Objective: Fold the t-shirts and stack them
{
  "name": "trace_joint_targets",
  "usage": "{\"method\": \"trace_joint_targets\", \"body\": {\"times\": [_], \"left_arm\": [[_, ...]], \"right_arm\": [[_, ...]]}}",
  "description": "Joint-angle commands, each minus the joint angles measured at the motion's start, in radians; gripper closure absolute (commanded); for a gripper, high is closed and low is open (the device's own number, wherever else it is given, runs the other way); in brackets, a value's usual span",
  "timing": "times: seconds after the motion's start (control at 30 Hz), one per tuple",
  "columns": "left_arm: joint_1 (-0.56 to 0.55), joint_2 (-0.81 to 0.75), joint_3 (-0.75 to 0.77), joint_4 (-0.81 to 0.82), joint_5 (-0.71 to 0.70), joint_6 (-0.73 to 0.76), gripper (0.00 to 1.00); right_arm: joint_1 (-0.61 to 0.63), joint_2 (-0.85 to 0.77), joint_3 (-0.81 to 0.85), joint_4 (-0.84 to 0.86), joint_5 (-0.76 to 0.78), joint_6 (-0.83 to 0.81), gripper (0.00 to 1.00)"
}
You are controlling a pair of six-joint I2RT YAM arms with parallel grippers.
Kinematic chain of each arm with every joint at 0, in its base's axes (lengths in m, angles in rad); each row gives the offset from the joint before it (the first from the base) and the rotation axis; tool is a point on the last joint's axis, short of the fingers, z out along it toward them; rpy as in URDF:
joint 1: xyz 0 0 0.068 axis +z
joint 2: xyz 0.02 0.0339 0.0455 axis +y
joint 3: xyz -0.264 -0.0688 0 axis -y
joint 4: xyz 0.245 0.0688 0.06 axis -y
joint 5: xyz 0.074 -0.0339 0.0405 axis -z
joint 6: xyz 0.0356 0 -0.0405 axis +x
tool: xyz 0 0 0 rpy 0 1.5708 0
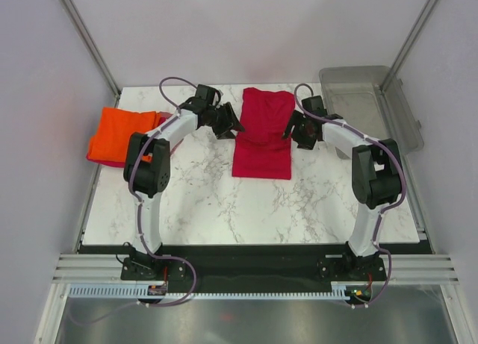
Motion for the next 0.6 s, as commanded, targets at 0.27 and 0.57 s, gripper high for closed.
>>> {"method": "trace_joint_targets", "body": {"times": [0.27,0.57], "left_arm": [[0.017,-0.267,-0.214,0.003,-0.090,0.094,0.06],[-0.032,-0.341,-0.454,0.033,-0.058,0.117,0.30]], "right_arm": [[-0.012,-0.304,-0.335,0.202,-0.035,-0.036,0.21],[0.021,-0.358,-0.514,0.247,-0.186,-0.054,0.40]]}}
